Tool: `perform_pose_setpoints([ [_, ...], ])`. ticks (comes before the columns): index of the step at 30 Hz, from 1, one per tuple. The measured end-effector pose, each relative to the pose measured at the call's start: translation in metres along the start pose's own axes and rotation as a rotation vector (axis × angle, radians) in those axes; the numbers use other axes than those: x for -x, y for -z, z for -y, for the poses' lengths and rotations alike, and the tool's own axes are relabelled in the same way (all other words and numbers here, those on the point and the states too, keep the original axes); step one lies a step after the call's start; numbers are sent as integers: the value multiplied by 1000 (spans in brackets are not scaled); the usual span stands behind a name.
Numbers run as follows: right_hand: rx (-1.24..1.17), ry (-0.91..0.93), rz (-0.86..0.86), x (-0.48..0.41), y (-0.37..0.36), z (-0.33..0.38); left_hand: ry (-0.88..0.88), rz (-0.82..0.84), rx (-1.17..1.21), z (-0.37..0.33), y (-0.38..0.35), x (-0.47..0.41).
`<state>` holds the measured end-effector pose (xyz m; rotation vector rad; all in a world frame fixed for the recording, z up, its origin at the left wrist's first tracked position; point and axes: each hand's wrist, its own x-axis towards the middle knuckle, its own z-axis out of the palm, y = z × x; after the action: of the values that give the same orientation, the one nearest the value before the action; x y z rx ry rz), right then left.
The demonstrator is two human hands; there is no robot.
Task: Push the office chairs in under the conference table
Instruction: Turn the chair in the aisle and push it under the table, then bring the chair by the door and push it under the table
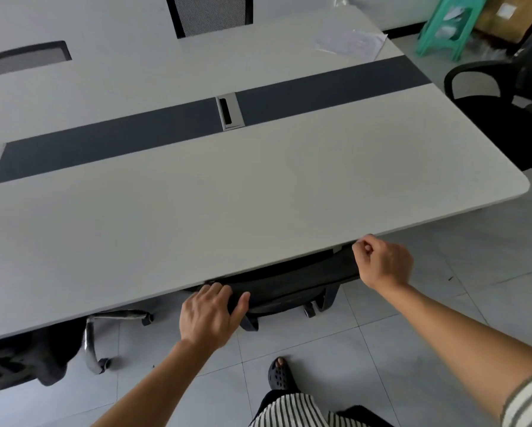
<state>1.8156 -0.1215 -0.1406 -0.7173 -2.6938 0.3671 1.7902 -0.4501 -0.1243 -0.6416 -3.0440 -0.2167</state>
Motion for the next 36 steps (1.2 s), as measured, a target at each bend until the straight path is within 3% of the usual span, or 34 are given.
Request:
perform_pose_setpoints([
  [10, -13, -42, 87, -4, 8, 0, -13, 127, 9, -4, 9, -3],
  [17, -223, -72, 251, 40, 53, -42, 14, 164, 180, -35, 38, -10],
  [20, -406, -212, 429, 82, 94, -90, -62, 150, 353, -87, 57, -6],
  [22, -527, -345, 541, 111, 121, -129, -88, 227, 507, -130, 64, 0],
  [28, -669, -738, 307, 196, 204, -257, -22, 590, 795, -270, 46, 15],
  [36, -807, -1135, -29, 265, 276, -374, -78, 828, 867, -428, 10, 12],
])
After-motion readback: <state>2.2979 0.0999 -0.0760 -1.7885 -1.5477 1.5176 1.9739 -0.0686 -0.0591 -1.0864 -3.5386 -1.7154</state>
